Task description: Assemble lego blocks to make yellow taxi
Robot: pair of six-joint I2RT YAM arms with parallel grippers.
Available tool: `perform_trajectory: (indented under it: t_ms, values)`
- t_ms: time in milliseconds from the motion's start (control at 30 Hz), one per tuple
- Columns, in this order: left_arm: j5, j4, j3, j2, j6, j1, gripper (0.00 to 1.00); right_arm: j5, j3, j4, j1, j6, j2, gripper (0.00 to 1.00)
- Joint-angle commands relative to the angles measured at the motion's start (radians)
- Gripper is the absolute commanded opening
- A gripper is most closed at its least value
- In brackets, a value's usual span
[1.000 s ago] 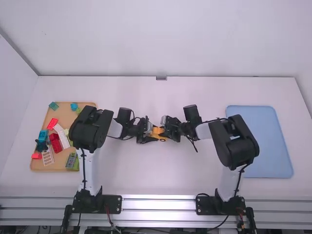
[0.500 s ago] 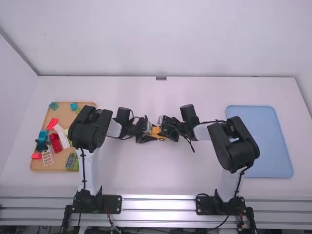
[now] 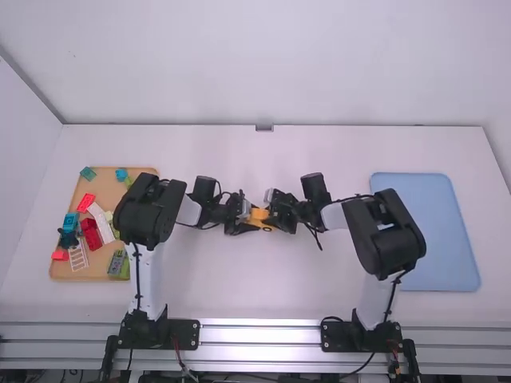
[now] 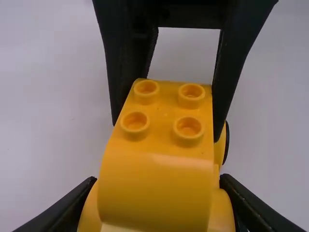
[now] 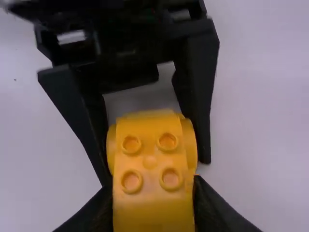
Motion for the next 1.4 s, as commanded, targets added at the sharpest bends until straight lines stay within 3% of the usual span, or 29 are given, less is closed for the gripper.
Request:
perform_trajectory:
  t_ms: [0,167,200,300,400,433,500,533,633,700,833,900,1100,1367]
  values:
    - [-0.016,-0.008,-0.003,0.013,-0.003,-0.006,0.48,0.021,-0.01,-0.004,-0.017,0.016,0.0,0.48]
    - [-0.016,-0.008,-0.003,0.013,-0.003,-0.006,0.49,-0.017,-0.01,0.063,-0.016,0.062,-0.002,0.58]
    - [-0.016,-0.008,-0.003,0.013,-0.003,-0.006,0.51,-0.042,-0.01,0.087,-0.018,0.076,-0.005,0.69]
    - [-0.017,-0.008,-0.003,0.013,-0.003,-0.006,0.57,-0.128,-0.011,0.139,-0.048,0.113,-0.027,0.79]
    - [-0.017,-0.008,-0.003,0.013,-0.003,-0.006,0.68,-0.203,-0.011,0.13,-0.087,0.11,-0.069,0.94]
    - [-0.016,-0.008,-0.002,0.013,-0.003,-0.006,0.75,-0.207,-0.011,0.103,-0.106,0.112,-0.09,0.99]
    - [-0.016,-0.008,0.0,0.013,-0.003,-0.006,0.98,-0.191,-0.011,0.023,-0.132,0.102,-0.112,0.99]
    - [-0.016,-0.008,0.0,0.013,-0.003,-0.006,0.99,-0.19,-0.011,0.017,-0.134,0.1,-0.113,0.99]
    - [-0.047,-0.007,0.006,0.005,-0.035,-0.005,0.99,-0.131,-0.022,-0.119,-0.153,-0.018,-0.109,0.98]
    - [-0.108,-0.013,0.012,-0.012,-0.094,-0.006,0.99,-0.101,-0.046,-0.128,-0.151,-0.056,-0.101,0.99]
    - [-0.156,-0.145,0.015,-0.119,-0.051,0.008,0.99,-0.065,-0.105,-0.057,-0.139,-0.073,-0.062,0.98]
    - [-0.196,-0.288,0.015,-0.233,0.01,0.016,0.99,-0.065,-0.124,0.045,-0.126,-0.035,-0.008,0.98]
    - [-0.389,-0.546,0.015,-0.505,-0.003,0.02,0.99,-0.072,-0.096,0.172,-0.078,0.032,0.068,0.98]
    - [-0.601,-0.563,0.015,-0.774,-0.536,0.093,0.99,0.061,-0.015,0.167,0.052,0.035,0.068,0.98]
